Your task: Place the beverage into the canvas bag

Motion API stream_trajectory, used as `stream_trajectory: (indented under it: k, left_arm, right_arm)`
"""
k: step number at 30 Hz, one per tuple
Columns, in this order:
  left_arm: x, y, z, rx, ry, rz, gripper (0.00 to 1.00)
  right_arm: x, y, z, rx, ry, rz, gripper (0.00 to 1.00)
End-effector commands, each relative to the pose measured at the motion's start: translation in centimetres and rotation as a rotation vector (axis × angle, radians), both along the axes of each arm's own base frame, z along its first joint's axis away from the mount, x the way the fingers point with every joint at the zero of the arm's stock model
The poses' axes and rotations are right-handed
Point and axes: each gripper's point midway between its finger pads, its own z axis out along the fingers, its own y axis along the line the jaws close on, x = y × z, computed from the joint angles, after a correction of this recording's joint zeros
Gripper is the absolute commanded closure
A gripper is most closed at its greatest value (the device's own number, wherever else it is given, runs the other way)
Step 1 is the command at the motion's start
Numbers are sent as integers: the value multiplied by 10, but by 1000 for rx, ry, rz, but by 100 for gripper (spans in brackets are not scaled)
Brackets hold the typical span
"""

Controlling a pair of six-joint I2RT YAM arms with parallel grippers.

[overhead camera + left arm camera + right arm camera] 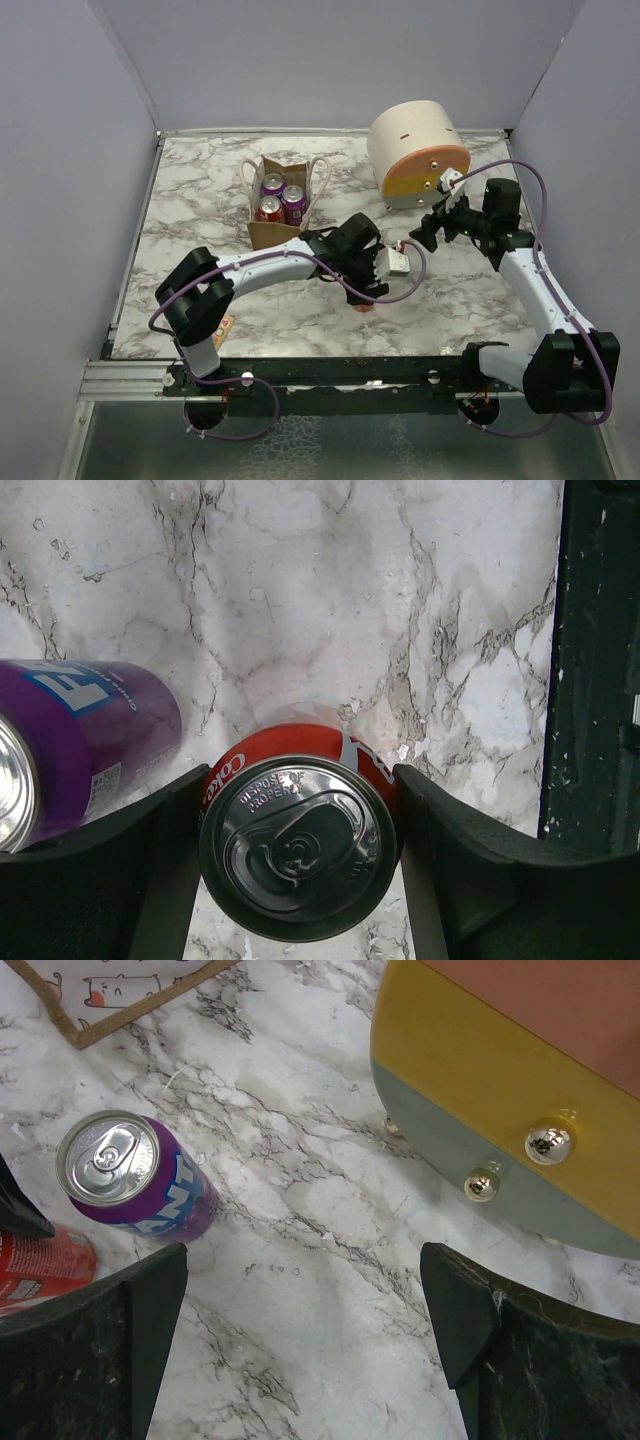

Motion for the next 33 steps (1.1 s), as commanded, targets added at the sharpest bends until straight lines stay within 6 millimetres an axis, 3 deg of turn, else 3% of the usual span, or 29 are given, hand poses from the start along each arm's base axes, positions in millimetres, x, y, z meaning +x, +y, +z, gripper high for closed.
stream_trajectory:
  k: [1, 7, 11, 17, 25, 33]
  left_arm:
    - [-3, -14, 27, -64, -4, -43, 57]
    - [-18, -6, 43, -48, 7, -161, 75]
    - [-22, 2, 77, -49, -36, -238, 83]
    - [-18, 22, 116, -16, -114, -278, 86]
    - [11, 51, 186, -51, -209, -203, 95]
    - [71, 106, 243, -125, -305, 70, 99]
  right_arm:
    - [3, 1, 5, 2, -41, 15, 0]
    - [3, 1, 4, 3, -39, 17, 0]
    - [3, 1, 2, 2, -34, 17, 0]
    - [4, 1, 1, 3, -28, 16, 0]
    - [3, 2, 3, 11, -28, 21, 0]
    - [2, 3, 6, 16, -35, 28, 0]
